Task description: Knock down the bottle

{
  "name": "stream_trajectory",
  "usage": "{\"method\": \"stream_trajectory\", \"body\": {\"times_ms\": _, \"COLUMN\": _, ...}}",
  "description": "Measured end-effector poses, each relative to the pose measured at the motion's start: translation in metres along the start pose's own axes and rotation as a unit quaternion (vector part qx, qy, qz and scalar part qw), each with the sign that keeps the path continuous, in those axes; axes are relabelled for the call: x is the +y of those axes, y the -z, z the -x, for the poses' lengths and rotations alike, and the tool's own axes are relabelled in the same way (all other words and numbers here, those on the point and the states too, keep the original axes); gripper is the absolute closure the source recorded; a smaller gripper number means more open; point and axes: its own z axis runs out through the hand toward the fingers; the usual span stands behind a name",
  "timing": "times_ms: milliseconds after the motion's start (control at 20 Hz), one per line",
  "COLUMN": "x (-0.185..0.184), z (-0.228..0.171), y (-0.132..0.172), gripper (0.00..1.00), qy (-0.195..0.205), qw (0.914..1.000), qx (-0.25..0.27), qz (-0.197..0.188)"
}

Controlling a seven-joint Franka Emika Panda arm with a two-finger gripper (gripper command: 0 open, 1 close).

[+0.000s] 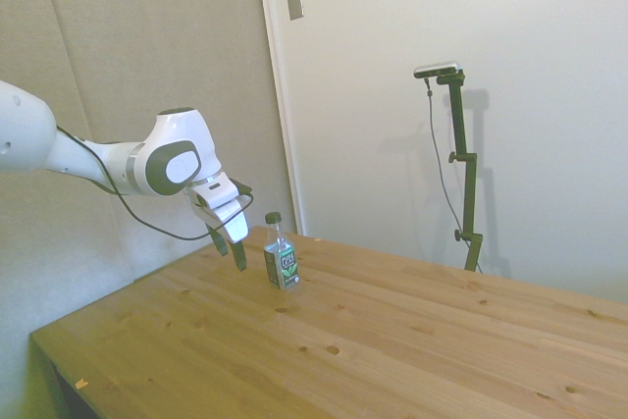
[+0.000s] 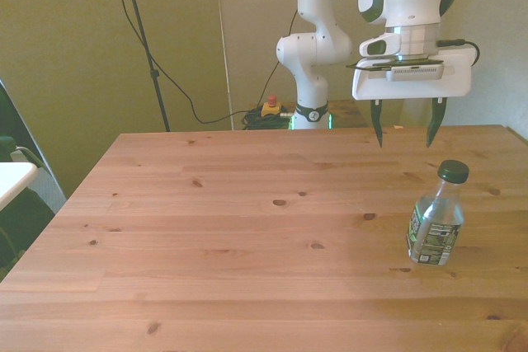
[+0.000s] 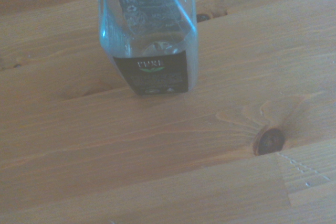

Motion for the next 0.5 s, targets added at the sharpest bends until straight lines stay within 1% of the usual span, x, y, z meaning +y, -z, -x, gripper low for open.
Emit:
{"method": "stream_trajectory", "body": {"times_ms": 300, "x": -0.039, "z": -0.011, "y": -0.026, "gripper": 1.00, "qy": -0.014, "qw": 0.9999, "qx": 0.002, "qz": 0.003}}
{"method": "stream_trajectory", "body": {"times_ms": 500, "x": -0.060, "z": -0.012, "y": -0.023, "gripper": 1.00, "qy": -0.017, "qw": 0.9999, "qx": 0.001, "qz": -0.003}}
